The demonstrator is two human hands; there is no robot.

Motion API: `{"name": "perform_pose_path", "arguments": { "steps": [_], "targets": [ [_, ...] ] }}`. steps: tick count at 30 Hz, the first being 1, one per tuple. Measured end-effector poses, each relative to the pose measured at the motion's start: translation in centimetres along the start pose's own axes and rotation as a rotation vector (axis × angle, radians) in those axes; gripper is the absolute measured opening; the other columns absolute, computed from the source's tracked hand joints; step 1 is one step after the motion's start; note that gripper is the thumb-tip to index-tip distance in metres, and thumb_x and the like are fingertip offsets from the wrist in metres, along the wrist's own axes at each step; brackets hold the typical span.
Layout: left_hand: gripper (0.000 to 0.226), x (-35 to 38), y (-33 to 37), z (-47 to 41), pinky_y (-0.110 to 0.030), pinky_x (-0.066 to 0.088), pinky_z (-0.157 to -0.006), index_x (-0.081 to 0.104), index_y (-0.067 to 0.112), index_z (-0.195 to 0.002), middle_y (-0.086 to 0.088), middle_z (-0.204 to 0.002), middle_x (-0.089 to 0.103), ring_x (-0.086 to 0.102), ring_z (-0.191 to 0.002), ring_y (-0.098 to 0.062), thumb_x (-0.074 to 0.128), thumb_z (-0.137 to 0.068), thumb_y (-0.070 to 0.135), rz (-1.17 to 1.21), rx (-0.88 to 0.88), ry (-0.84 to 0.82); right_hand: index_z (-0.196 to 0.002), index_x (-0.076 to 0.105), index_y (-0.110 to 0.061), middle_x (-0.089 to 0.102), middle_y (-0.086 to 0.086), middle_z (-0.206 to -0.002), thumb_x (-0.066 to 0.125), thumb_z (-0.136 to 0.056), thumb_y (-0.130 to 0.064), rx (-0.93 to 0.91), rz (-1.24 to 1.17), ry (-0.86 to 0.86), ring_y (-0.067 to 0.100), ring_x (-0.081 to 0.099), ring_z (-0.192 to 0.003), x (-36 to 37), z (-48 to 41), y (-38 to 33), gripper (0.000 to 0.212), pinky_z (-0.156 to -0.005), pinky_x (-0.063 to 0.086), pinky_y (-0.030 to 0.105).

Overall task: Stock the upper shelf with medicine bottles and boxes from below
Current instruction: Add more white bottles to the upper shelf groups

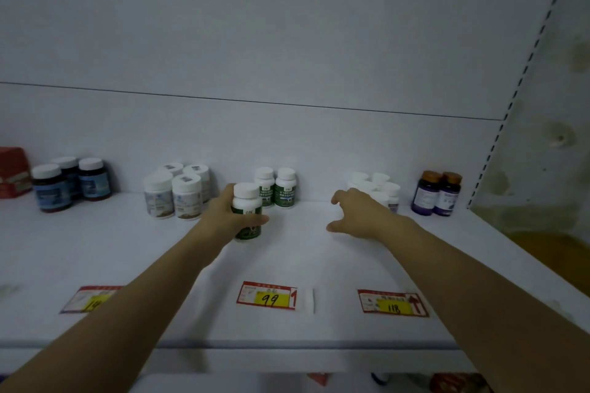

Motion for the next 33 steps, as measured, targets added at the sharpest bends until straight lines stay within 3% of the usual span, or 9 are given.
{"name": "perform_pose_path", "arguments": {
  "steps": [2, 12, 16, 23, 29, 33],
  "targets": [
    [0.057, -0.2, -0.5, -0.4, -0.038, 0.048, -0.087, 0.049, 0.019, -0.116, -0.006, -0.106, 0.059, 0.057, -0.102, -0.026, 0.078, -0.070, 0.003, -0.066, -0.021, 0.028, -0.138, 0.038, -0.012, 0.039, 0.013, -0.138, 0.062, -0.087, -0.038, -0.016, 0.017, -0.014, 0.029, 0.042, -0.124, 0.4, -0.2, 0.1, 0.062, -0.099, 0.039, 0.036],
    [0.062, -0.6, -2.8, -3.8, -0.036, 0.045, -0.084, 0.052, 0.006, -0.119, -0.004, -0.105, 0.055, 0.054, -0.098, -0.025, 0.083, -0.065, 0.005, -0.281, -0.043, 0.185, -0.136, 0.039, -0.010, 0.041, 0.013, -0.136, 0.061, -0.087, -0.039, -0.025, 0.049, -0.045, 0.031, 0.042, -0.124, 2.2, -2.8, 0.3, 0.062, -0.101, 0.041, 0.039],
    [0.055, -0.1, -2.5, -5.8, -0.030, 0.042, -0.078, 0.058, 0.004, -0.113, -0.006, -0.101, 0.060, 0.055, -0.090, -0.022, 0.082, -0.065, 0.003, -0.332, 0.014, 0.195, -0.134, 0.040, -0.009, 0.042, 0.013, -0.135, 0.061, -0.087, -0.039, -0.023, 0.060, -0.043, 0.030, 0.045, -0.121, 2.6, -4.2, 0.1, 0.060, -0.100, 0.042, 0.040],
    [0.047, 1.4, -2.6, -8.8, -0.035, 0.048, -0.079, 0.060, 0.001, -0.109, -0.012, -0.104, 0.064, 0.059, -0.090, -0.027, 0.080, -0.066, 0.003, -0.431, 0.011, 0.158, -0.136, 0.039, -0.012, 0.041, 0.011, -0.135, 0.060, -0.088, -0.037, -0.011, 0.049, -0.056, 0.030, 0.043, -0.123, 3.8, -6.2, 0.2, 0.058, -0.099, 0.041, 0.038],
    [0.052, 2.3, -3.4, -10.1, -0.026, 0.037, -0.080, 0.047, -0.001, -0.119, -0.018, -0.126, 0.037, 0.052, -0.100, -0.034, 0.074, -0.076, 0.008, -0.593, -0.095, 0.112, -0.139, 0.037, -0.012, 0.039, 0.012, -0.136, 0.058, -0.089, -0.036, -0.009, 0.046, -0.075, 0.030, 0.040, -0.125, 4.4, -6.8, 0.2, 0.060, -0.100, 0.038, 0.038],
    [0.062, 2.3, -4.2, -10.2, -0.034, 0.043, -0.089, 0.042, 0.001, -0.123, -0.020, -0.128, 0.037, 0.049, -0.110, -0.036, 0.076, -0.072, 0.014, -0.656, -0.160, 0.100, -0.137, 0.038, -0.011, 0.040, 0.012, -0.135, 0.058, -0.089, -0.036, -0.004, 0.058, -0.084, 0.030, 0.041, -0.124, 4.5, -6.6, -0.1, 0.058, -0.100, 0.041, 0.039]
  ]
}}
Point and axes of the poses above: each hand's wrist, its own z-axis away from the middle knuckle, its own x-axis out of the palm, y = z × x, the point moved 10 cm from there along -z, towards the middle knuckle
